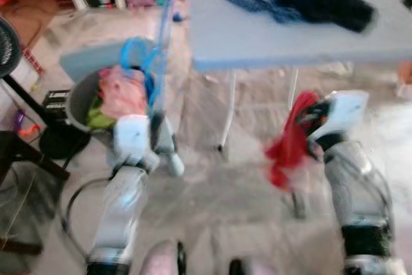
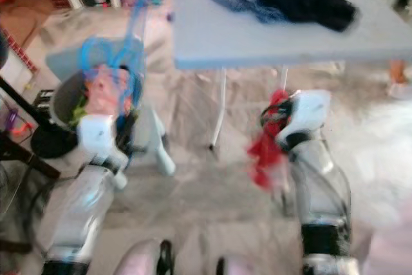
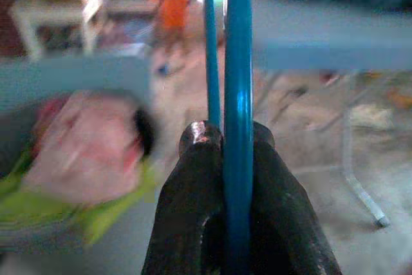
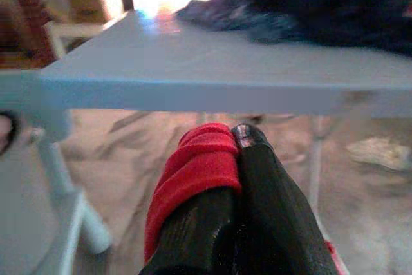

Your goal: Hang hanger

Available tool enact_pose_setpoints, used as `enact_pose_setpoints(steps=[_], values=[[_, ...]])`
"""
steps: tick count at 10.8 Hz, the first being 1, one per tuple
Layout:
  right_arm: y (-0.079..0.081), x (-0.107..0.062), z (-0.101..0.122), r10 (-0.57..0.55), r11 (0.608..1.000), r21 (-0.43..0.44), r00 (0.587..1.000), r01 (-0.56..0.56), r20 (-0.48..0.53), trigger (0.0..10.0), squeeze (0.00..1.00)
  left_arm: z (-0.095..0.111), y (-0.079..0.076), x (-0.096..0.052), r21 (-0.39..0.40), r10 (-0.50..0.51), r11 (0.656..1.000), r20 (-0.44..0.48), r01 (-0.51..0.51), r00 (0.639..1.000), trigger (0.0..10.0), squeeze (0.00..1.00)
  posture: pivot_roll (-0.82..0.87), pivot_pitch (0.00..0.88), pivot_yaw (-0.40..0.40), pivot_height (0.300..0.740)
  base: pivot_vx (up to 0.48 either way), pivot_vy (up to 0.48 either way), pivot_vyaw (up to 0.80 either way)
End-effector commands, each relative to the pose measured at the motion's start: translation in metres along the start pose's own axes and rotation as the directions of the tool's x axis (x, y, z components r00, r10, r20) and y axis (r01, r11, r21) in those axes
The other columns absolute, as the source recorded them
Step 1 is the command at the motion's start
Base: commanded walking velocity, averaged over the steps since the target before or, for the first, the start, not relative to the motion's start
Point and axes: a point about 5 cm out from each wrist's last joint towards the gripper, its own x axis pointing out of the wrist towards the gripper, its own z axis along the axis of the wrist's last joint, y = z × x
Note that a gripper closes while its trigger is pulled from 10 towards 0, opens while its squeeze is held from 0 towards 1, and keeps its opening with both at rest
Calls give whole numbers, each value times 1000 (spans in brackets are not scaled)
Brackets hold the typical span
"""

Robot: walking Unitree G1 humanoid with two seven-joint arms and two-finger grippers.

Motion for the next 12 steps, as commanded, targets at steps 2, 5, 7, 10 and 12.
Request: enact_pose_setpoints(steps=[2, 5, 7, 10, 12], values=[[5, -5, 2, -80, 992, 101, 996, 75, 47, 0, 0, 3, -5, 4, -10, 8, 1000, 8, -8, 1000, 10000, 0, 16, 122, 11, 740, 476, 0, 0], [7, -20, -7, -182, 975, 143, 980, 170, 77, 0, 0, 10, -5, 9, 58, -1, 998, 53, -2, 999, 10000, 0, 15, 95, 2, 740, 87, 0, 0], [3, -23, -12, -147, 984, 108, 987, 139, 67, 0, 0, 13, -7, 12, 71, -15, 997, 67, 11, 998, 10000, 0, 17, 91, -1, 740, 0, -124, 0], [-4, -23, -17, -133, 988, 85, 990, 129, 43, 0, 0, 10, -4, 9, 80, 8, 997, 68, -13, 998, 10000, 0, 30, 98, -25, 740, 0, -433, 0], [-7, -24, -17, -177, 969, 178, 984, 169, 31, 0, 0, 5, -5, 5, 61, 32, 998, 53, -35, 998, 10000, 0, 25, 75, -22, 740, 0, -480, 0]])
